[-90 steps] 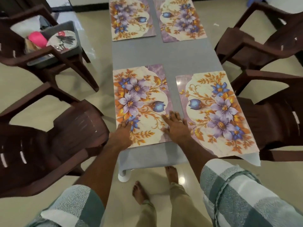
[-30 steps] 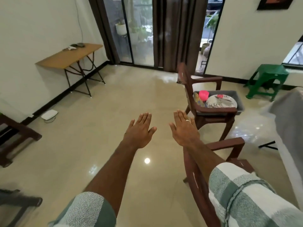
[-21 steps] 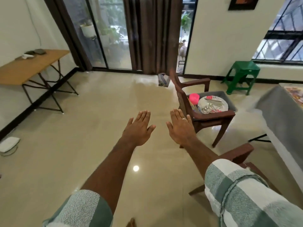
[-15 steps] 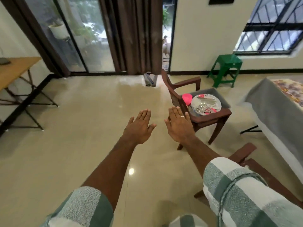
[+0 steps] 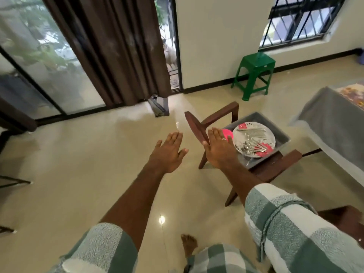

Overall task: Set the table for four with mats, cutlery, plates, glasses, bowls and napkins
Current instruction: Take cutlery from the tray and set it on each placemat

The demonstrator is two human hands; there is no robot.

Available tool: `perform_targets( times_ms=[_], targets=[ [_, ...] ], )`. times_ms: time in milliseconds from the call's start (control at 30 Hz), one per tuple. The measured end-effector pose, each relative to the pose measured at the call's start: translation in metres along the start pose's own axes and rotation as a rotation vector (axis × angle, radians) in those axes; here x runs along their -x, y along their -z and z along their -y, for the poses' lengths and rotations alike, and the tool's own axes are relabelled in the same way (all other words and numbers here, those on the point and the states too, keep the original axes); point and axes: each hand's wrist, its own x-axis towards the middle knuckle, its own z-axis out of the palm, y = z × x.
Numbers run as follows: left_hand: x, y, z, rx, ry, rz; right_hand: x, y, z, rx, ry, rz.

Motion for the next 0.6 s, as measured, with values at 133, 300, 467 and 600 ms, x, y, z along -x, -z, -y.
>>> perform_targets(
  times_ms=[133, 300, 467, 600],
  targets=[
    [-0.095, 0.019, 0.041, -0.001, -0.058, 0.038, -0.083, -0.007, 0.0, -0.029, -0.074, 0.001],
    [-0.239, 0.037, 0.074, -0.033, -0.222, 0.077, -0.192, -0.033, -0.02, -0.034, -0.222, -0.02],
    [-0.381, 0.044, 0.104, -0.111, -0.419, 0.158, -0.298, -0.062, -0.036, -0.052, -0.421, -0.012],
    [-0.49, 0.056, 0.113, -0.174, -0.603, 0.254, -0.371, -0.075, -0.044, -0.085, -0.623, -0.032]
  ],
)
